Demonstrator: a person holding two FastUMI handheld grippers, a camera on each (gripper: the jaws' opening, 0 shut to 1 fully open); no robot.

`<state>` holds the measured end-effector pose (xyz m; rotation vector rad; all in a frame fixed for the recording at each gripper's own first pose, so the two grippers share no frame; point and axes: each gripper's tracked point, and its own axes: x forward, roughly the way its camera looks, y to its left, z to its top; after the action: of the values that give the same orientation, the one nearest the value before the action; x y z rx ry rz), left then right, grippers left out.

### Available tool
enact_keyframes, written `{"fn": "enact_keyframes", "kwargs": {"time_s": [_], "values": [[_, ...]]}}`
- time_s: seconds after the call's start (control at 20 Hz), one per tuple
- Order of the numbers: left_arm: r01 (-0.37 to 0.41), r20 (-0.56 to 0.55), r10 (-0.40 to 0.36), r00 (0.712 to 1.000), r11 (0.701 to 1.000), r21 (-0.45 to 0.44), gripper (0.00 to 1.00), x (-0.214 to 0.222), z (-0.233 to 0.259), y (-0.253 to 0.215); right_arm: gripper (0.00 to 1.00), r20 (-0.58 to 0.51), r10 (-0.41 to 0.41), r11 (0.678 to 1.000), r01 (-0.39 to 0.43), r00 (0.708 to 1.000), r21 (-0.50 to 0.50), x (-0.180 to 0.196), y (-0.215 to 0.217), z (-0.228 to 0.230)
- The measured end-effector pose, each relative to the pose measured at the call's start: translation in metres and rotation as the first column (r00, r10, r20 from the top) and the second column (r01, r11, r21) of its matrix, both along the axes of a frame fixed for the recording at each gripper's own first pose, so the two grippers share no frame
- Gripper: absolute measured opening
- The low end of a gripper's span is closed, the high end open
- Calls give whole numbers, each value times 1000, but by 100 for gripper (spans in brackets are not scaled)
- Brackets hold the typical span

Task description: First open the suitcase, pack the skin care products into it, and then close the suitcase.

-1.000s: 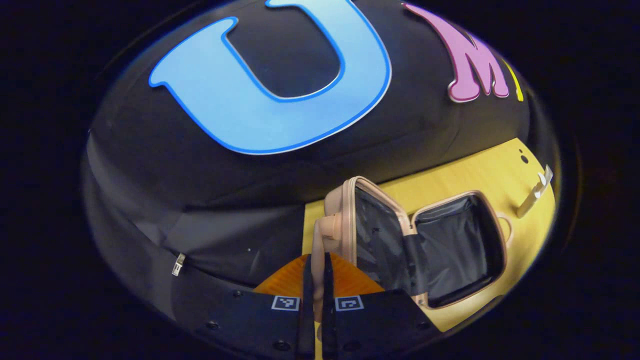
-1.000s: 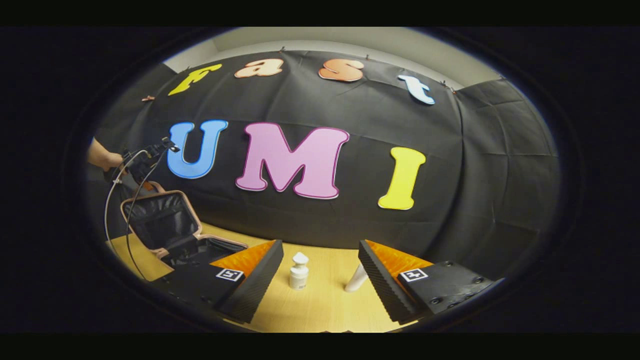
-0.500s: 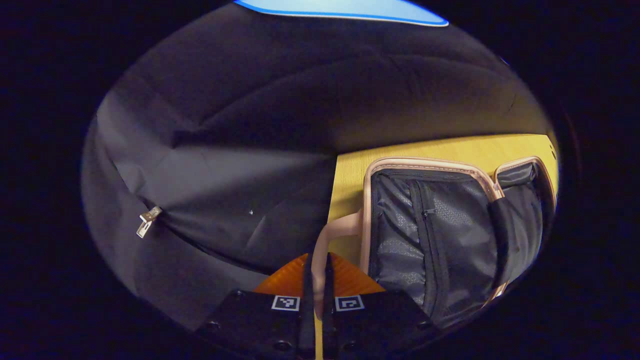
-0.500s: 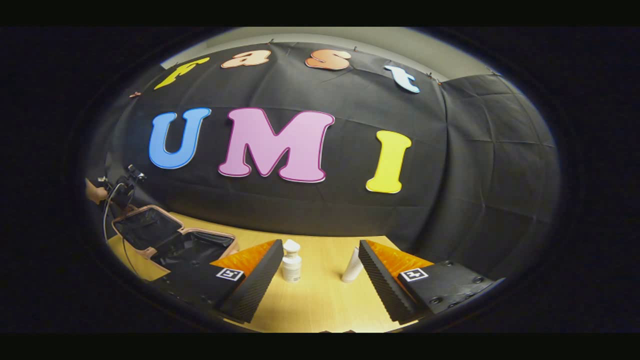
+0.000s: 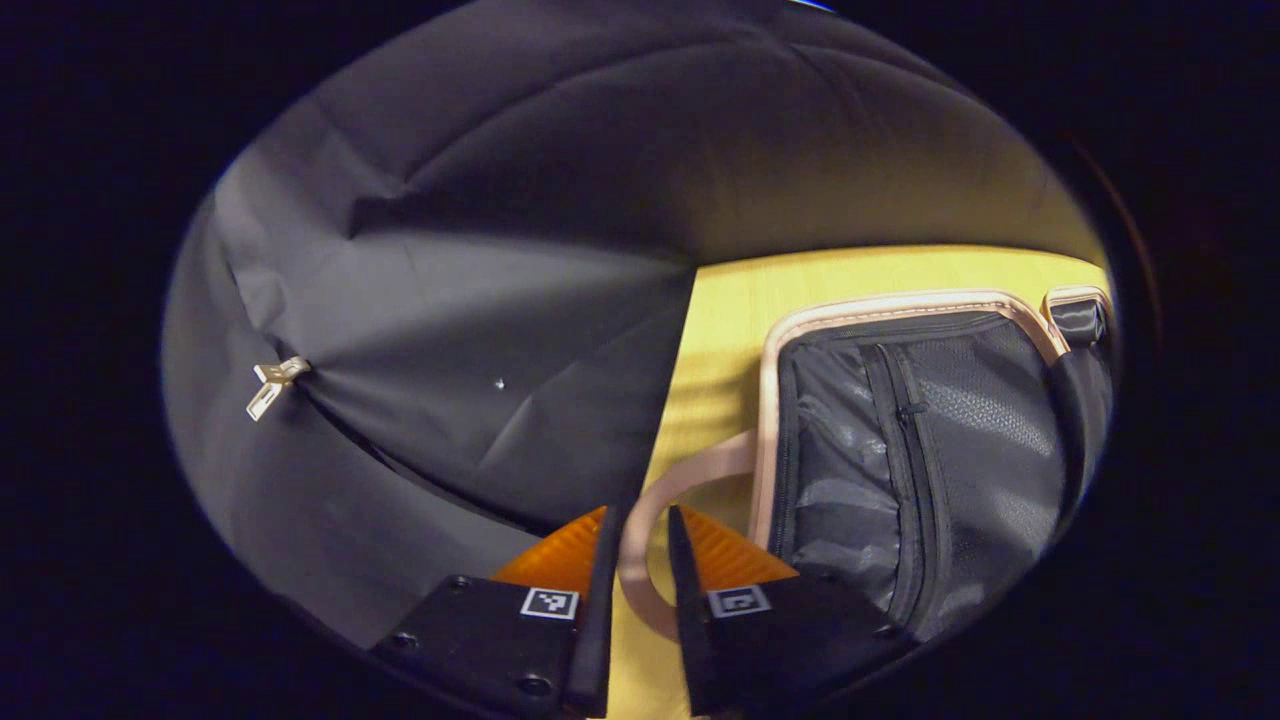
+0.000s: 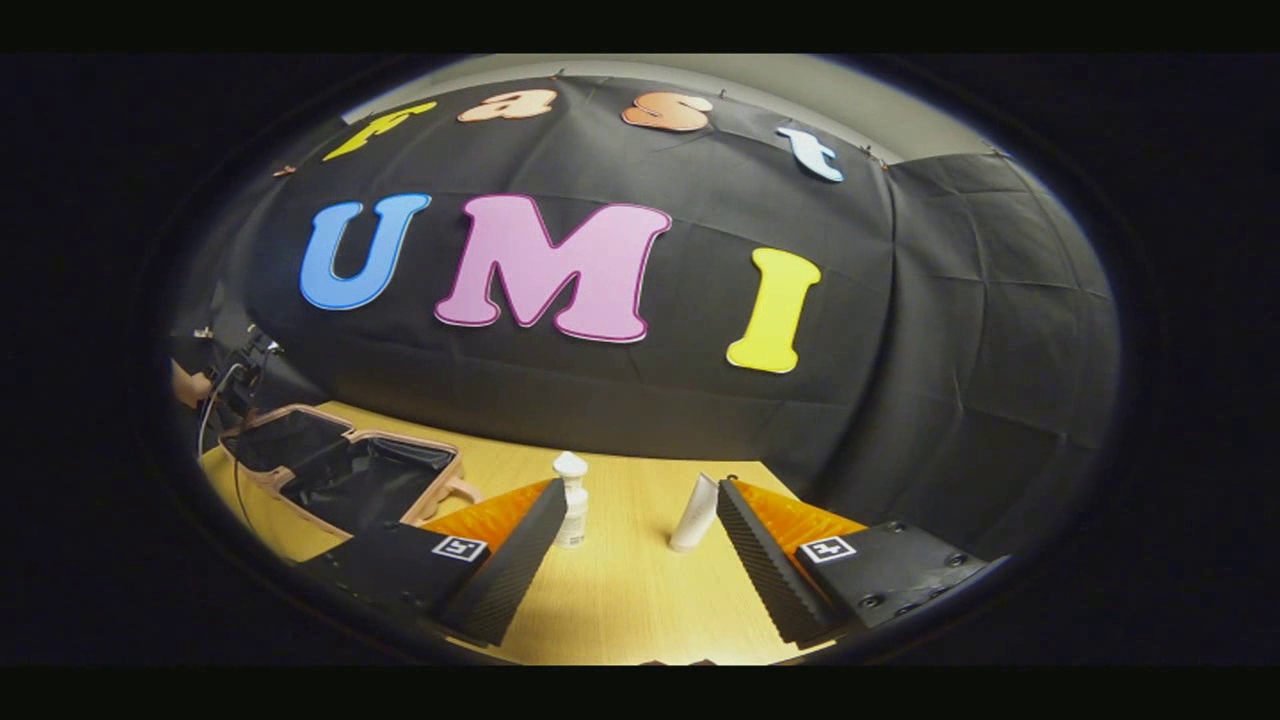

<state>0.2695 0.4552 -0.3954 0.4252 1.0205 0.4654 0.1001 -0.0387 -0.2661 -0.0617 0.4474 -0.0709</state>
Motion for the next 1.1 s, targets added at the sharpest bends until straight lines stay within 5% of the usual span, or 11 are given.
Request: {"fn": "enact_keyframes", "kwargs": {"time_s": [0.15, 0.35, 0.5, 0.65, 0.85, 1.1], "values": [[43, 145, -54, 988, 996, 80, 98, 13, 57, -18, 97, 22, 8, 1000, -8, 1000, 6, 5, -7, 2], [178, 359, -186, 915, 982, 57, 99, 23, 125, -122, 96, 52, 19, 1000, -19, 998, 1, 13, -23, 1], [285, 507, -234, 829, 958, -23, 98, 11, 157, -234, 96, 54, 23, 1000, -23, 998, 10, 25, -39, -7], [357, 604, -277, 747, 934, -13, 98, -7, 156, -352, 97, 62, 9, 1000, -10, 998, 19, 38, -61, -16], [469, 638, -314, 703, 879, -85, 98, -34, 117, -500, 97, 93, 24, 1000, -23, 995, -14, 53, -81, -28], [538, 638, -302, 708, 817, -210, 98, -46, 64, -622, 97, 88, 41, 999, -40, 995, -13, 52, -97, -57]]}}
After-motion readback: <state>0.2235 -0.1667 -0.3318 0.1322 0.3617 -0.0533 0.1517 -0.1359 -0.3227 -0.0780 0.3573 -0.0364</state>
